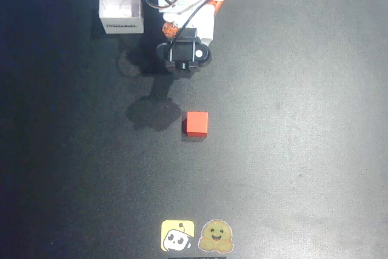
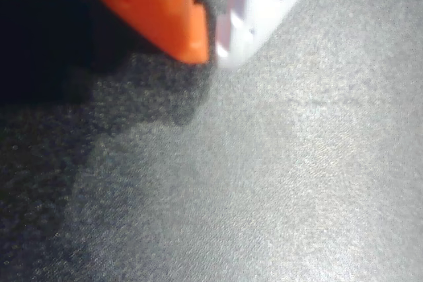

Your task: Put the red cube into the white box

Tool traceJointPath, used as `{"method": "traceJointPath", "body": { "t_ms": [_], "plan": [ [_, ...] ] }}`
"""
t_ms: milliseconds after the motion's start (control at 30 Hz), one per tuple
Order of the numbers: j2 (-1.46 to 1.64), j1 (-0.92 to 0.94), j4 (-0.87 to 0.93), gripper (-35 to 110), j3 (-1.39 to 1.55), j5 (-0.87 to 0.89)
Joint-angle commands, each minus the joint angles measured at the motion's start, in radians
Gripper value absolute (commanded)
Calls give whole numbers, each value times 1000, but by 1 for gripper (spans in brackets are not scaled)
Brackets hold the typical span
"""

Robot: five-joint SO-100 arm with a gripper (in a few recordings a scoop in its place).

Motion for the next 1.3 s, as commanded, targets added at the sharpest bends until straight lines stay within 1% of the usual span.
{"method": "traceJointPath", "body": {
  "t_ms": [0, 533, 700, 867, 1100, 1267],
  "plan": [
    [-2, -6, 3, 0, 0, -11],
    [-2, -6, 3, 0, 0, -11],
    [-2, -3, 3, 6, 0, -3],
    [-2, -11, -17, 16, -29, -54],
    [-2, -40, -21, 19, -150, -58],
    [0, -67, -84, 20, -169, -18]
  ]
}}
